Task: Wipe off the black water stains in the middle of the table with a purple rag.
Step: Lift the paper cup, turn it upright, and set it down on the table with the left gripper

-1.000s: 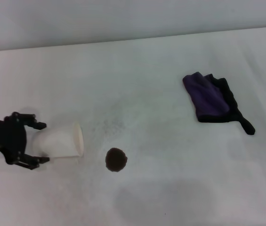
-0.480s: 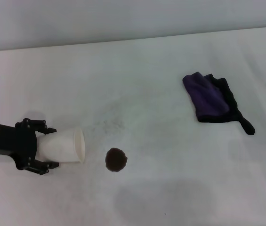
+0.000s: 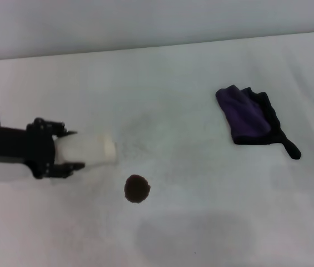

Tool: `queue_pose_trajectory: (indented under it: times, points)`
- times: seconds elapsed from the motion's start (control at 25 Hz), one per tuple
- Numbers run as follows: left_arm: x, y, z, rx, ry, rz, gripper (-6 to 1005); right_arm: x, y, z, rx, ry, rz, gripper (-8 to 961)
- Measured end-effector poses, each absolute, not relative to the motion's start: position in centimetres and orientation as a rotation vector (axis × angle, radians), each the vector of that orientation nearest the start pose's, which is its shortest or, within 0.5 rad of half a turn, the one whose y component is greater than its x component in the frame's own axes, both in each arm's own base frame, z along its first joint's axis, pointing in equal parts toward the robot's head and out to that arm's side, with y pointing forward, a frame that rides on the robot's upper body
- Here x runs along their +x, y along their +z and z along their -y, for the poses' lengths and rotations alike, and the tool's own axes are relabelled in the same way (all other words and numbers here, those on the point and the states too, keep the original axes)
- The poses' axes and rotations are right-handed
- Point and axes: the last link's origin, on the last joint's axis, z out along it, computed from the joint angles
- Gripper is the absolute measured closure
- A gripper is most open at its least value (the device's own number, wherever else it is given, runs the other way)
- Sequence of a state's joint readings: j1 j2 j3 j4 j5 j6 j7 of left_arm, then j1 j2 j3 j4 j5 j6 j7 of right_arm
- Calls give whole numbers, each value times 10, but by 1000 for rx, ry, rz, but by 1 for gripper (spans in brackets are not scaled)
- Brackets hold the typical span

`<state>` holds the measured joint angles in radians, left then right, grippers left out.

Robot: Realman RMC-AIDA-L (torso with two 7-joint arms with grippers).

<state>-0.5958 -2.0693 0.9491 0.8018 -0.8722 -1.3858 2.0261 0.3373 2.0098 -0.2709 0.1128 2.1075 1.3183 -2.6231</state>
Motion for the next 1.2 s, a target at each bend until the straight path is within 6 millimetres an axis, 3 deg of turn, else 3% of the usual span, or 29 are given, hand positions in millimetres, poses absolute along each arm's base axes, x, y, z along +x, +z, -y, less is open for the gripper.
queue_pose_trajectory:
  times: [0.32, 0.52, 0.84, 1.2]
  points:
    - [-240, -12, -366, -2698, -399, -25, 354, 395, 41, -278, -1347, 834, -788, 82]
    - [-251, -23, -370, -2533, -552, 129, 380, 394, 51, -283, -1393, 791, -709, 83]
    - [-276, -54, -354, -2374, -624, 306, 381, 396, 72, -289, -1396, 752, -613, 83]
    - [-298, -71, -333, -2283, -602, 429, 387, 402, 94, -283, -1385, 706, -538, 83]
